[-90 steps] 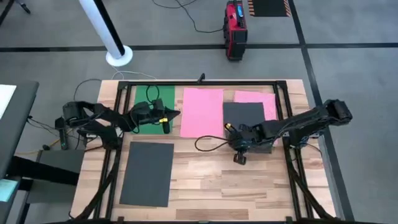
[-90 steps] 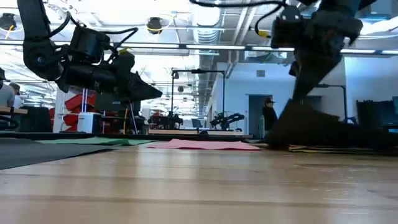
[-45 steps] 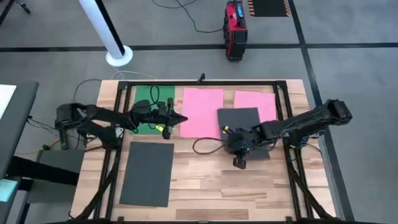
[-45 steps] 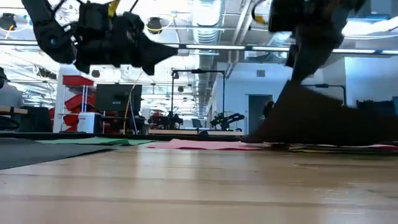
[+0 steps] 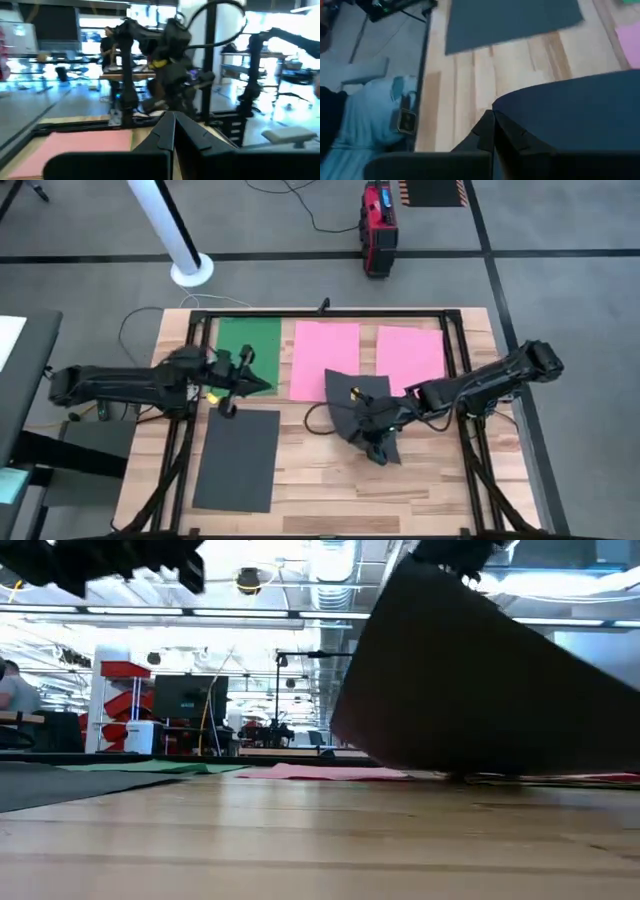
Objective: Organize paper
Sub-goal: Stack the black paper on top of the black paper
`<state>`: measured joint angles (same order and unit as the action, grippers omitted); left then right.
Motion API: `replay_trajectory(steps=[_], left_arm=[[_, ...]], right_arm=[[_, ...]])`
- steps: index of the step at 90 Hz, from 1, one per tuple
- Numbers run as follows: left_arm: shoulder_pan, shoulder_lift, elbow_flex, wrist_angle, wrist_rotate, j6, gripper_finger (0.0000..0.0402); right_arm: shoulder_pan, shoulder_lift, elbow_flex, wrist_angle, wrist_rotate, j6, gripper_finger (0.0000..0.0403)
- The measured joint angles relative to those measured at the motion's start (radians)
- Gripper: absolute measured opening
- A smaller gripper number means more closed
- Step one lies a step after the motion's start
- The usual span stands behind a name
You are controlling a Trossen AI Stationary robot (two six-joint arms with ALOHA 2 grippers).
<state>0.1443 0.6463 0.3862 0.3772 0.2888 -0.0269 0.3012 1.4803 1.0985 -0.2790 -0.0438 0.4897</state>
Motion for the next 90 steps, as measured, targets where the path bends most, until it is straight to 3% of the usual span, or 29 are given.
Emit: replay_trajectory(steps=[21, 59, 90], left_arm=[[-0.044, -0.122, 0.0, -0.214, -0.207, 0.005, 0.0], [-0.046, -0.205, 0.0, -0.244, -0.195, -0.004, 0.0], [-0.046, -0.379, 0.0, -0.187, -0.375, 0.022, 0.0]], right_arm=[[-0.016, 0.179, 0.19, 0.058, -0.04, -0.062, 0.0001], [-0.017, 0.522, 0.551, 0.055, -0.078, -0.106, 0.0001], [-0.018, 0.752, 0.803, 0.106, -0.092, -0.132, 0.0001]])
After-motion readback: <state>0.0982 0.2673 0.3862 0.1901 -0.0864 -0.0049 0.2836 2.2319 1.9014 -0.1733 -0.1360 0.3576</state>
